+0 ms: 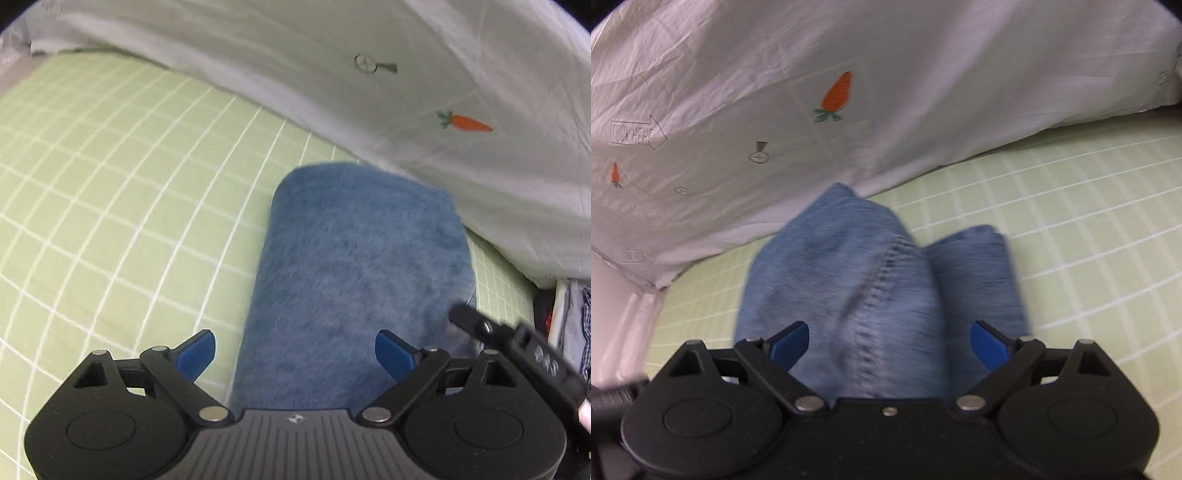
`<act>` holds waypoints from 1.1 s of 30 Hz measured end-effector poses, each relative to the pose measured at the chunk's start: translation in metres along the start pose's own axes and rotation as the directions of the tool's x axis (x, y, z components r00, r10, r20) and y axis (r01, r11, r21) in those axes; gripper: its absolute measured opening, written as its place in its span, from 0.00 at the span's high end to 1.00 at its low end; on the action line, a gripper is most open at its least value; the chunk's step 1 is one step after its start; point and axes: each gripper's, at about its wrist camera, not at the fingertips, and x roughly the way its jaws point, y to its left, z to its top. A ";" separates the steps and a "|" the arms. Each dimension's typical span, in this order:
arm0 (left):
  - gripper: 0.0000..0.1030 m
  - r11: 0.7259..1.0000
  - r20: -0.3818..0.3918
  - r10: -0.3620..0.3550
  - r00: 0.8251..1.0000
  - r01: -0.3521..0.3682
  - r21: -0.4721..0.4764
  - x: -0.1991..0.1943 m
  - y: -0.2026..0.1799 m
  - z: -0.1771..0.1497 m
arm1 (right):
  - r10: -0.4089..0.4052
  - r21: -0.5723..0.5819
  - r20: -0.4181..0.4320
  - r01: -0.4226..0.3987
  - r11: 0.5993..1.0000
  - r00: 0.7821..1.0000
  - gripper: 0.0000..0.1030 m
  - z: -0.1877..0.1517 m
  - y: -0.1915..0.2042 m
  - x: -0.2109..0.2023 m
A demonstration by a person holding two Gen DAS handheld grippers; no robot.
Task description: Fold clothes
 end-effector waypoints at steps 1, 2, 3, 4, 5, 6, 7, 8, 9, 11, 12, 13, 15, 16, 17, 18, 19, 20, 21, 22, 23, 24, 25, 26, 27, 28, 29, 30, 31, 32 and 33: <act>0.09 1.000 -0.010 0.003 1.000 -0.003 0.007 0.003 0.001 -0.001 | 0.014 -0.003 -0.024 -0.014 1.000 1.000 0.20 0.000 0.002 0.006; 0.09 1.000 -0.019 0.009 1.000 -0.009 0.018 0.005 -0.002 0.000 | 0.011 -0.009 -0.021 -0.011 1.000 1.000 0.44 -0.001 0.003 0.008; 0.09 0.999 -0.023 0.010 1.000 -0.010 0.031 0.003 -0.002 0.000 | -0.002 -0.040 0.011 0.003 0.999 1.000 0.73 -0.004 0.004 0.004; 0.09 0.999 -0.025 0.011 1.000 -0.010 0.045 0.001 -0.003 0.000 | 0.032 -0.046 0.040 -0.030 0.998 0.999 0.74 -0.006 0.002 -0.007; 0.09 0.998 -0.022 0.009 1.000 -0.007 0.060 0.000 -0.007 -0.001 | 0.079 -0.047 0.067 -0.076 0.996 0.995 0.77 -0.007 -0.001 -0.020; 0.09 0.997 -0.019 0.006 1.000 -0.005 0.075 0.000 -0.010 -0.001 | 0.130 -0.026 0.092 -0.128 0.991 0.987 0.77 -0.008 -0.006 -0.034; 0.09 0.996 -0.015 0.004 1.000 -0.003 0.090 0.000 -0.013 -0.001 | 0.152 -0.003 0.118 -0.153 0.988 0.981 0.78 -0.011 -0.013 -0.049; 0.09 0.994 -0.012 0.002 1.000 0.000 0.105 0.000 -0.016 -0.001 | 0.167 0.020 0.143 -0.171 0.985 0.976 0.78 -0.014 -0.019 -0.063; 0.09 0.993 -0.010 0.001 1.000 0.000 0.121 0.000 -0.020 -0.002 | 0.129 0.023 0.141 -0.134 0.991 0.982 0.77 -0.018 -0.026 -0.065; 0.09 0.989 -0.017 0.021 1.000 -0.018 0.150 0.008 -0.026 -0.001 | 0.028 0.017 0.121 -0.030 0.999 0.992 0.70 -0.028 -0.041 -0.064; 0.09 0.987 -0.029 0.031 0.999 -0.026 0.158 0.014 -0.028 -0.001 | -0.031 0.008 0.081 0.031 1.000 0.996 0.57 -0.032 -0.050 -0.055; 0.09 0.987 -0.046 0.039 0.998 -0.031 0.160 0.019 -0.029 -0.001 | -0.077 0.014 0.052 0.076 0.997 0.996 0.51 -0.035 -0.058 -0.048; 0.09 0.988 -0.068 0.041 0.997 -0.030 0.153 0.029 -0.028 0.001 | -0.075 0.035 0.061 0.073 0.997 0.995 0.33 -0.036 -0.068 -0.046; 0.09 0.989 -0.075 0.038 0.997 -0.027 0.146 0.032 -0.028 0.002 | -0.074 0.038 0.062 0.072 0.997 0.995 0.26 -0.035 -0.070 -0.043; 0.09 0.990 -0.080 0.031 0.996 -0.020 0.137 0.035 -0.027 0.004 | -0.076 0.039 0.061 0.073 0.997 0.995 0.17 -0.033 -0.072 -0.040; 0.09 0.992 -0.085 0.024 0.996 -0.014 0.127 0.038 -0.026 0.006 | -0.077 0.040 0.060 0.075 0.996 0.995 0.16 -0.032 -0.074 -0.036; 0.09 0.993 -0.091 0.018 0.996 -0.007 0.116 0.041 -0.026 0.008 | -0.078 0.041 0.059 0.076 0.996 0.995 0.16 -0.031 -0.076 -0.032; 0.09 0.995 -0.101 0.011 0.995 0.000 0.103 0.044 -0.025 0.010 | -0.066 0.046 0.050 0.063 0.997 0.997 0.14 -0.029 -0.078 -0.030; 0.09 0.996 -0.111 0.004 0.994 0.007 0.091 0.047 -0.025 0.012 | -0.049 0.051 0.040 0.047 0.998 0.998 0.14 -0.028 -0.081 -0.027; 0.09 0.997 -0.121 -0.004 0.993 0.014 0.080 0.049 -0.026 0.013 | -0.033 0.057 0.030 0.031 0.998 0.999 0.14 -0.026 -0.083 -0.025; 0.09 0.997 -0.129 -0.016 0.992 0.026 0.076 0.052 -0.026 0.015 | -0.017 0.063 0.020 0.016 0.998 1.000 0.14 -0.025 -0.085 -0.022; 0.09 0.996 -0.136 -0.028 0.990 0.039 0.074 0.055 -0.026 0.017 | 0.000 0.061 0.011 0.000 0.998 1.000 0.14 -0.024 -0.086 -0.020; 0.11 0.995 -0.140 -0.047 0.989 0.059 0.080 0.057 -0.027 0.019 | 0.014 0.055 0.009 -0.014 0.998 1.000 0.14 -0.024 -0.085 -0.016; 0.13 0.993 -0.144 -0.067 0.987 0.080 0.087 0.059 -0.027 0.020 | 0.028 0.048 0.007 -0.028 0.998 1.000 0.13 -0.024 -0.084 -0.012; 0.18 0.990 -0.148 -0.089 0.985 0.103 0.094 0.061 -0.028 0.022 | 0.041 0.039 0.012 -0.042 0.998 0.999 0.18 -0.024 -0.082 -0.009; 0.28 0.987 -0.148 -0.106 0.983 0.122 0.101 0.061 -0.029 0.023 | 0.052 0.031 0.011 -0.053 0.998 0.999 0.24 -0.024 -0.079 -0.007; 0.33 0.985 -0.146 -0.119 0.982 0.136 0.107 0.060 -0.029 0.023 | 0.063 0.038 0.004 -0.063 0.997 0.998 0.41 -0.024 -0.076 -0.007; 0.45 0.983 -0.142 -0.131 0.981 0.147 0.113 0.058 -0.029 0.023 | 0.067 0.067 0.003 -0.067 0.996 0.998 0.53 -0.023 -0.074 -0.008; 0.58 0.981 -0.129 -0.137 0.982 0.153 0.122 0.053 -0.030 0.021 | 0.069 0.101 0.003 -0.069 0.992 0.998 0.57 -0.023 -0.073 -0.011; 0.65 0.976 -0.112 -0.150 0.982 0.165 0.141 0.044 -0.033 0.018 | 0.063 0.109 0.009 -0.064 0.992 0.998 0.66 -0.023 -0.068 -0.016; 0.71 0.971 -0.095 -0.164 0.982 0.178 0.161 0.036 -0.035 0.016 | 0.055 0.110 0.017 -0.056 0.992 0.998 0.68 -0.023 -0.063 -0.022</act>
